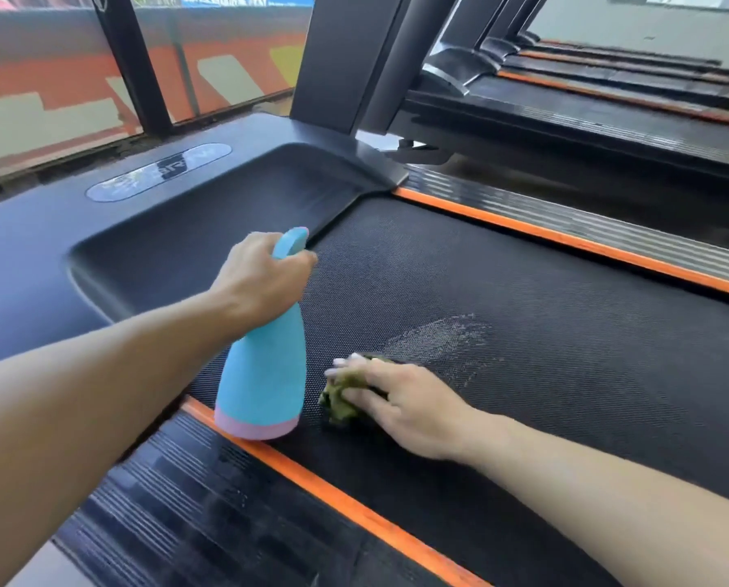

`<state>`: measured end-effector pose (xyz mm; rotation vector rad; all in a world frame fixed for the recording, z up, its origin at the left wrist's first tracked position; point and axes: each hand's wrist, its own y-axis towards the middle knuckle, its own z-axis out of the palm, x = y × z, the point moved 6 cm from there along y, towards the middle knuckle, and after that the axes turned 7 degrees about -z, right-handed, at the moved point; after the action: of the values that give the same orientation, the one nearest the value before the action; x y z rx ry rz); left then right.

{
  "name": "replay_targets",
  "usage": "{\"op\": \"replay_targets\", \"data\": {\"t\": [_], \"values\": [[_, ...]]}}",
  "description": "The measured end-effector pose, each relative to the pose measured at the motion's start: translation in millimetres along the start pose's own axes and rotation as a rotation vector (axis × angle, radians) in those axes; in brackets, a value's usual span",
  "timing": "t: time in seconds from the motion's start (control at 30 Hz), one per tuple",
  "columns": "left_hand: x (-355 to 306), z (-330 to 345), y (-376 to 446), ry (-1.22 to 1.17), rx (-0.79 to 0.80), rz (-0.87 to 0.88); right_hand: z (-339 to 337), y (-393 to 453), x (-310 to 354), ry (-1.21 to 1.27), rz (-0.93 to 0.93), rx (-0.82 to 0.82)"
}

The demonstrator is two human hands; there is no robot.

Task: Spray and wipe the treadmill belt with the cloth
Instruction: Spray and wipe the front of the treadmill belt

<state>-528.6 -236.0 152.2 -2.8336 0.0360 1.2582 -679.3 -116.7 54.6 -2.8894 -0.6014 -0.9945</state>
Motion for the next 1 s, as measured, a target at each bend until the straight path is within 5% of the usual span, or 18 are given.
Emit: {"op": "replay_targets", "data": {"t": [0.17, 0.33, 0.6, 0.7, 0.77, 0.83, 1.0], "values": [[15, -34, -4, -0.106, -0.138, 0.023, 22, 26, 9, -0.222, -0.133, 0.132], [25, -49, -5, -0.286, -0.188, 0.055, -21, 62, -69, -0.151, 0.42, -0.092], [42, -43, -16, -0.436, -0.211, 0.017, 37, 23, 21, -0.207, -0.185, 0.163], [54, -41, -22, -0.464, -0.239, -0.045, 8, 48, -27, -0.212, 0.064, 0.057], [59, -41, -26, -0.493, -0.258, -0.049, -20, 58, -59, -0.143, 0.398, -0.185], [62, -42, -28, -0.538, -0.27, -0.067, -24, 63, -57, -0.194, 0.531, -0.353], [59, -57, -28, -0.704, -0.3, -0.06, 45, 71, 36, -0.09, -0.007, -0.111]]}}
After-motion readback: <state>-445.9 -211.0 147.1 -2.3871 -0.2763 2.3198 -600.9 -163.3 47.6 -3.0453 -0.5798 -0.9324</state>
